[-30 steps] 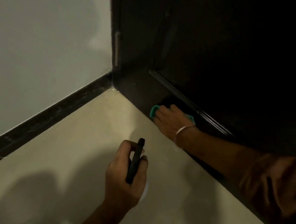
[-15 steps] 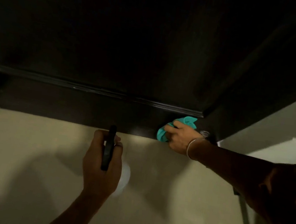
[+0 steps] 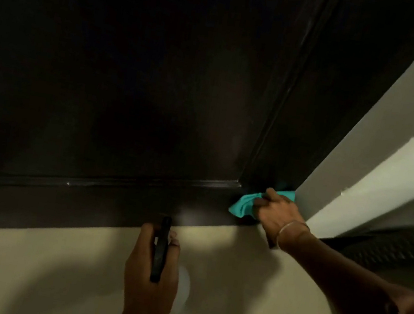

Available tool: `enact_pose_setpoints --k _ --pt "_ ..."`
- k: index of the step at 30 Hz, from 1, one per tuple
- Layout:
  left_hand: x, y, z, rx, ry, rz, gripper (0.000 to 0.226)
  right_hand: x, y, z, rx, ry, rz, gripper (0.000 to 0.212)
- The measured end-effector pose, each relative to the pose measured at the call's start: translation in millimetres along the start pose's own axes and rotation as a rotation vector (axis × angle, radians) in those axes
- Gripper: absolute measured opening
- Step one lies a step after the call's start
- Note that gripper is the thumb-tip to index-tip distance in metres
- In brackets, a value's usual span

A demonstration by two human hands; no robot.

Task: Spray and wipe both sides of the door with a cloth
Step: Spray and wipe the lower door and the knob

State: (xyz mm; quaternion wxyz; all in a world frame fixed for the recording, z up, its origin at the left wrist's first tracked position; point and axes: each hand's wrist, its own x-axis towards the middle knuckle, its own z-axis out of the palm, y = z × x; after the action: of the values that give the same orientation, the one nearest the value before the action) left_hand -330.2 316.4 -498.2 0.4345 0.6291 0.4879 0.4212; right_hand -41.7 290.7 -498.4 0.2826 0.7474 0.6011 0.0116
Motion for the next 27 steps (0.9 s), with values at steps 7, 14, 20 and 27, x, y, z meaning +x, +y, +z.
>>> enact_pose_setpoints --k 7,14,20,27 --pt "10.8 32.0 -3.6 0.017 0.011 -0.008 0.035 -13.6 -36.9 -13.7 0.945 0.867 0.408 0.042" --pt "14.3 132.4 -26.8 -0.038 -0.031 -0.075 0.028 -58.6 8.0 -177.6 1.222 1.028 0.483 0.037" --pt "29.2 317.0 -57.6 -0.148 -0.037 -0.074 0.024 -127.0 110.5 -341.7 1.361 1.049 0.535 0.029" --pt "23.1 528.8 -118.8 -0.074 -0.061 0.085 0.033 -202.4 214.6 -505.9 2.115 0.857 0.546 0.020"
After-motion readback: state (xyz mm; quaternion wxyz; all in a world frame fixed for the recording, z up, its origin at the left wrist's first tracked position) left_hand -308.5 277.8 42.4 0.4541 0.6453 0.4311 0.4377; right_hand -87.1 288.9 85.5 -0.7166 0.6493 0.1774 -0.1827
